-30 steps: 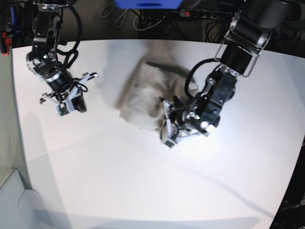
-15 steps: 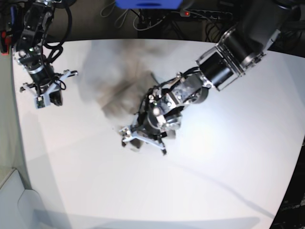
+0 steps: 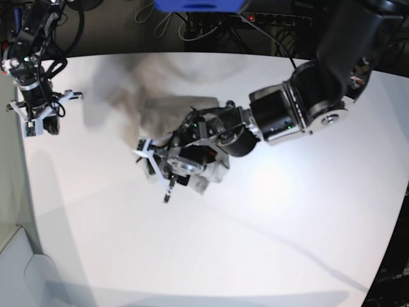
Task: Layout the t-shirt on the table in an organized manner, then fold the t-shirt properly
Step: 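Fold the grasped edge over the bundle with the left gripper and release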
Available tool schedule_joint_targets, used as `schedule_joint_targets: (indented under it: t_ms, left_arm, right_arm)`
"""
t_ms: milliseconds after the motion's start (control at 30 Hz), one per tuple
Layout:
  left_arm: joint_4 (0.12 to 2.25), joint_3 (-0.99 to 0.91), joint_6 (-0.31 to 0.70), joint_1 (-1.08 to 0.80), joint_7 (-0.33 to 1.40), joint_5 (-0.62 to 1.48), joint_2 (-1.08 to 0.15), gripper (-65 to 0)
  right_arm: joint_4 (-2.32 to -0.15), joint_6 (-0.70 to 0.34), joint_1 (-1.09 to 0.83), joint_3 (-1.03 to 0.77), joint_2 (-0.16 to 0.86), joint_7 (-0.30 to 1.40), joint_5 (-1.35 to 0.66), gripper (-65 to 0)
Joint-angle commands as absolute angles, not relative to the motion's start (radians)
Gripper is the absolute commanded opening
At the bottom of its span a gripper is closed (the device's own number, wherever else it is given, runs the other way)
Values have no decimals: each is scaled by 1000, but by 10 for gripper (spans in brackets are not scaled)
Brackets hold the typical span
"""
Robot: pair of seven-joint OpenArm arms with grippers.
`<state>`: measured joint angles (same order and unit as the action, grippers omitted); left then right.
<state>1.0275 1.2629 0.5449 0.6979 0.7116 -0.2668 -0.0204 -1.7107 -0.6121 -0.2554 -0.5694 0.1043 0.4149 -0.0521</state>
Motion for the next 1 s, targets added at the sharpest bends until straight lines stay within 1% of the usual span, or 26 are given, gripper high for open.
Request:
schedule_joint_targets:
  t_ms: [0, 133, 300, 367, 433, 600, 700, 767, 833, 967]
  left_arm:
    - [1029, 1267, 575, 716, 734, -289, -19, -649]
    - [1027, 1273, 579, 714, 734, -326, 8, -649]
    - [1027, 1271, 575, 713, 742, -331, 8, -644]
    - [1027, 1270, 575, 713, 745, -331, 10, -614]
    - [1027, 1270, 573, 713, 751, -332, 10, -531]
    - [1040, 1265, 572, 711, 789, -334, 7, -267]
    - [1041, 1184, 572, 711, 809, -335, 12, -153]
    - [1052, 1119, 572, 711, 817, -337, 19, -102]
    - [1081, 1069, 572, 711, 817, -349, 15, -70]
    - [1150, 957, 572, 711, 817, -412, 5, -48]
  right_arm:
    - [-1730, -615, -263, -573, 116, 389, -65, -650]
    - [-1735, -615, -266, -572, 114, 389, -65, -650]
    - [-1735, -615, -266, -573, 114, 389, -65, -650]
    - [-1735, -615, -266, -573, 113, 389, -65, -650]
    - [-1735, -615, -268, -572, 113, 389, -65, -650]
    - [-1735, -615, -268, -572, 99, 389, -65, -650]
    - [-1735, -615, -268, -570, 94, 389, -65, -650]
    - [-1735, -615, -268, -572, 93, 389, -65, -650]
    - [-1735, -615, -268, -572, 93, 389, -65, -650]
    - [-1735, -615, -268, -570, 93, 389, -65, -650]
